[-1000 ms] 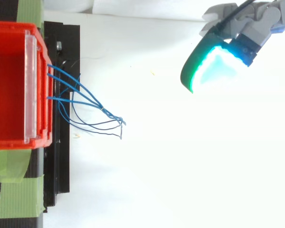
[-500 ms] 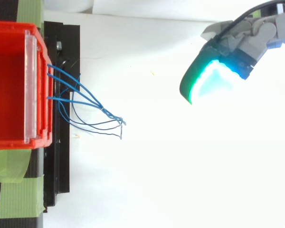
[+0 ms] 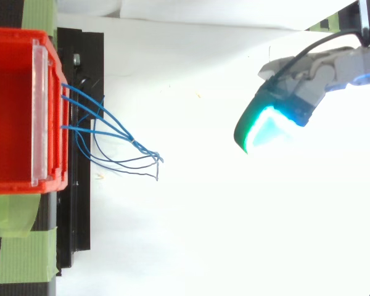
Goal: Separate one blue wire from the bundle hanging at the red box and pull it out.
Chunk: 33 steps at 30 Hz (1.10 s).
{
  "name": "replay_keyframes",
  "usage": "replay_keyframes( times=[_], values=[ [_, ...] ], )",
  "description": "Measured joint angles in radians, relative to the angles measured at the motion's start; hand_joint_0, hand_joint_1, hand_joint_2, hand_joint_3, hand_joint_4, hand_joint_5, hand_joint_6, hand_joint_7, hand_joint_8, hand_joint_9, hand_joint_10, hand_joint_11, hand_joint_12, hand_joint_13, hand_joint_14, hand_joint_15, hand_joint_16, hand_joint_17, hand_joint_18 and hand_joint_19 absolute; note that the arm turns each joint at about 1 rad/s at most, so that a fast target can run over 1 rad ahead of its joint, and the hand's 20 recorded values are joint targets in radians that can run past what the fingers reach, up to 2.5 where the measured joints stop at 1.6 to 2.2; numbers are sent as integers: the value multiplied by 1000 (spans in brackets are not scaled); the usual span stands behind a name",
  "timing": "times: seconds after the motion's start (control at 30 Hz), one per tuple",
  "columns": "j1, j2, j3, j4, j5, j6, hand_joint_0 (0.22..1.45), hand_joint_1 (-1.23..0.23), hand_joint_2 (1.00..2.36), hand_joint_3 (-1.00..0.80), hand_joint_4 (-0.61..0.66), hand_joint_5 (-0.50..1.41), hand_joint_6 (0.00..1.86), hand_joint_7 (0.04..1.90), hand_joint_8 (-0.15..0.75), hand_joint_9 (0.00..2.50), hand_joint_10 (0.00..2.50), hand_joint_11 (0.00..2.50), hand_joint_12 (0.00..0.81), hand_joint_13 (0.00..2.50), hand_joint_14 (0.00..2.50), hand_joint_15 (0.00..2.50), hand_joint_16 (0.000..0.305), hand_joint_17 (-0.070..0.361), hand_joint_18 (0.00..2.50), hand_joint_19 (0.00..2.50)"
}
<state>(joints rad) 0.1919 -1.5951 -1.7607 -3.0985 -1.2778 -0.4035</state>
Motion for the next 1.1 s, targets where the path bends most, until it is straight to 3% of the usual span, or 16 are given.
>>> replay_keyframes(
  times=[0.33, 0.57, 0.77, 1.03, 1.1],
  values=[
    [5, 0, -178, 235, 10, 0, 543, -563, 1000, -500, 285, -216, 502, 722, 288, 355, 1, 73, 371, 211, 5, 136, 56, 125, 150, 306],
    [18, -1, -292, 419, 57, -5, 541, -558, 1000, -500, 284, -216, 502, 727, 289, 357, 1, 90, 371, 210, 5, 142, 56, 125, 141, 307],
    [33, -18, -334, 574, 96, -5, 540, -558, 1000, -500, 282, -216, 502, 726, 292, 368, 2, 101, 372, 212, 5, 142, 56, 125, 139, 307],
    [41, -130, -342, 768, 159, 48, 540, -556, 1000, -500, 288, -215, 502, 727, 298, 388, 3, 125, 373, 215, 5, 146, 55, 124, 144, 305],
    [41, -142, -342, 811, 165, 43, 541, -555, 1000, -500, 289, -214, 502, 730, 298, 392, 3, 127, 371, 222, 5, 148, 55, 124, 143, 317]
  ],
)
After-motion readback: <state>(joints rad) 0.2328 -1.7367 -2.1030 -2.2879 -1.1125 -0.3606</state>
